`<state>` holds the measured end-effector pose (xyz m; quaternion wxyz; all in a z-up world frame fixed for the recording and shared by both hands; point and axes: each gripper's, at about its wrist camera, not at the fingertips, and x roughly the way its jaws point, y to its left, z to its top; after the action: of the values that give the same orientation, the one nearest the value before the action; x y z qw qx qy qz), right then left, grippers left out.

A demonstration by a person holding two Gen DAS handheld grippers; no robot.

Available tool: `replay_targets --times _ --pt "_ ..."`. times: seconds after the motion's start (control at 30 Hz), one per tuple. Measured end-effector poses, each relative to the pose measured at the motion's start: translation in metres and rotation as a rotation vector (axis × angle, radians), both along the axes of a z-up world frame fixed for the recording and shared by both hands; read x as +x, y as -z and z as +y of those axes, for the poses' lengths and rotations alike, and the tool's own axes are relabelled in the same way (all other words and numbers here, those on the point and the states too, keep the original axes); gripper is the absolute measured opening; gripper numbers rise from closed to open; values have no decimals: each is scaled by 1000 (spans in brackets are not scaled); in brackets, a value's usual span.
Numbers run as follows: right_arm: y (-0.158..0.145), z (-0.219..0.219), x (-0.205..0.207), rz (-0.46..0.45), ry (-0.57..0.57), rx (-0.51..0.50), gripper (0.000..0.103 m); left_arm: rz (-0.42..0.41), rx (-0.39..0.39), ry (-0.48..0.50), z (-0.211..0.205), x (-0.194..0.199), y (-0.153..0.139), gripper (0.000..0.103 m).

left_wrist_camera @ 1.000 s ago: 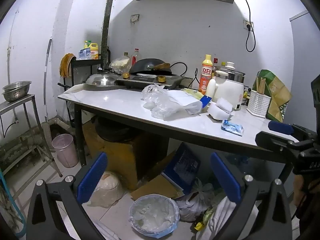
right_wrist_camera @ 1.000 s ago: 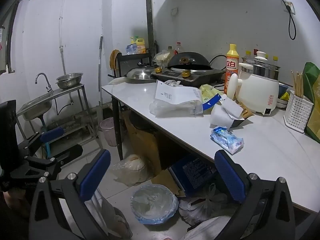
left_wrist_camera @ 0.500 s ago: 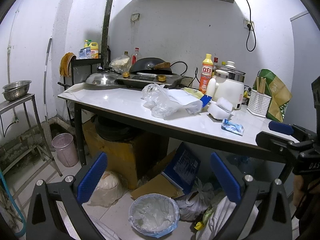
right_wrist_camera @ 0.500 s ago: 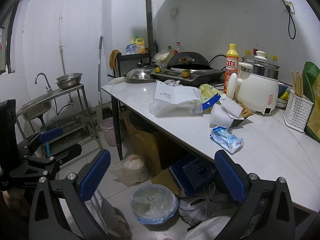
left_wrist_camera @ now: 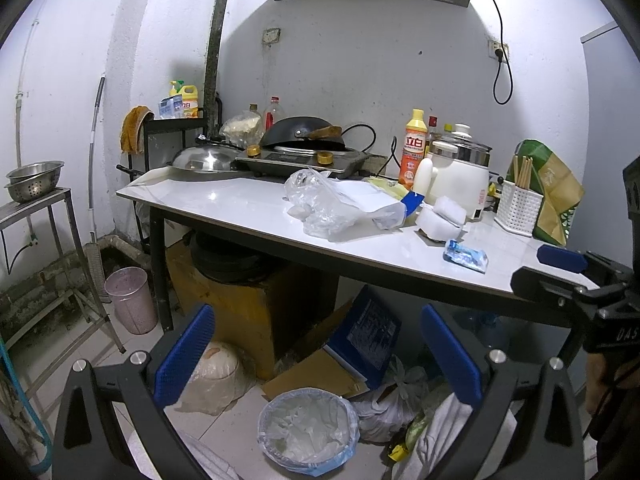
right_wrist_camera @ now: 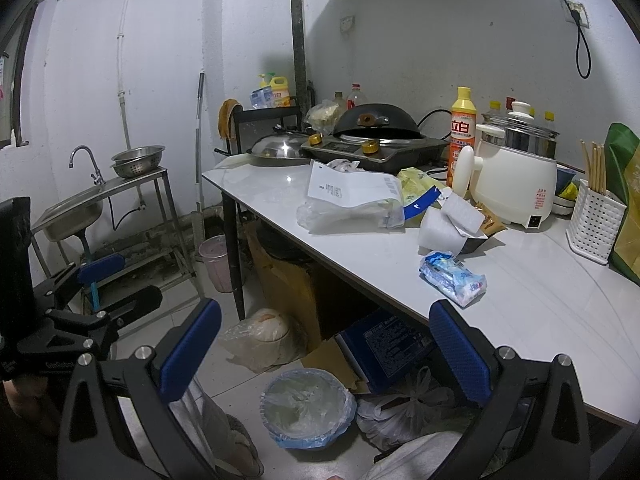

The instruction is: Collect trash

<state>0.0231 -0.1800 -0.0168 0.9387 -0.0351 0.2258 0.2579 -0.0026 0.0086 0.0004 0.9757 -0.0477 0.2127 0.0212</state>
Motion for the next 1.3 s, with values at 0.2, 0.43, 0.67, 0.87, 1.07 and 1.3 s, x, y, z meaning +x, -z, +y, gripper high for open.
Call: replay_targets --times 0.2,0.43,0.67,0.87,1.07,1.3 --pt "0 0 0 -1 -1 0 103 0 -1 -1 0 0 0 102" --pt "0 0 0 0 -1 0 103 0 -1 1 0 0 0 102" --pt "0 0 0 -1 0 1 103 1 3 -1 -1 0 0 102" --pt "0 0 0 -2 0 0 103 0 2 -1 -1 0 0 102" --pt "0 -1 0 -2 -1 0 103 -1 2 -2 -3 0 -2 102" --pt "0 -1 1 -4 1 -2 103 -3 1 -3 -3 1 -4 102"
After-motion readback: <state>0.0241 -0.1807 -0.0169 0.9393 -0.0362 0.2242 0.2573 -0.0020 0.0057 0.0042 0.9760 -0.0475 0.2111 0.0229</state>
